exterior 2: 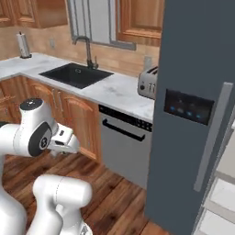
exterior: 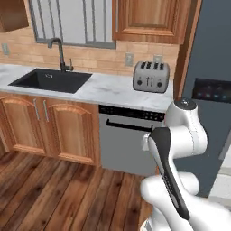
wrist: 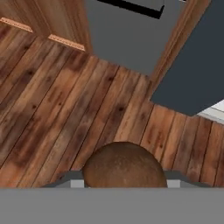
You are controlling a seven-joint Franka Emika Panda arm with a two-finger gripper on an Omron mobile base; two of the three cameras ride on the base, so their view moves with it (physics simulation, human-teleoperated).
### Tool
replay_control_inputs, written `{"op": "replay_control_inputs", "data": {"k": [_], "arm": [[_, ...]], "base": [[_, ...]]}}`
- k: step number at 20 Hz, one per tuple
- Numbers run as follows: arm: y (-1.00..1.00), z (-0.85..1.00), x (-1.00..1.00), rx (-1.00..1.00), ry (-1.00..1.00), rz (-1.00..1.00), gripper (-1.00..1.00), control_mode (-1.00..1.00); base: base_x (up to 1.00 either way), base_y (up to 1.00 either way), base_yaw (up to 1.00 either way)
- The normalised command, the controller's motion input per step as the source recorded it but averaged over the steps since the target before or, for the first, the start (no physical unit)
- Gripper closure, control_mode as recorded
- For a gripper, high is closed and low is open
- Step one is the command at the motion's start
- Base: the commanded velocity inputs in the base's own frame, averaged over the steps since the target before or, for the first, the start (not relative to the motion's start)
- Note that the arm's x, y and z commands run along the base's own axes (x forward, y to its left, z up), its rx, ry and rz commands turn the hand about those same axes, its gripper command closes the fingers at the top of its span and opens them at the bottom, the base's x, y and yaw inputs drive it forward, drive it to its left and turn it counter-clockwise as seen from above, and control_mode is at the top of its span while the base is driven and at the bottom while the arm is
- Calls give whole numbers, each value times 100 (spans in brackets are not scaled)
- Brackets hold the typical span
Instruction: Place the cold items (tomato and mushroom) from the fridge in one tupperware on the dining counter. Place the warm items (kebab skewer and hot dog) in the stove area in another tupperware.
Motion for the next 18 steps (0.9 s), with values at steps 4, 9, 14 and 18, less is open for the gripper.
{"op": "replay_control_inputs", "data": {"k": [4,9,14,18], "arm": [[0,0,0,0,0,0,100,100],[0,0,0,0,0,0,100,100],[0,0,0,0,0,0,100,100],[0,0,0,0,0,0,100,100]], "base": [[0,22,100],[0,29,100],[0,20,100],[0,21,100]]}}
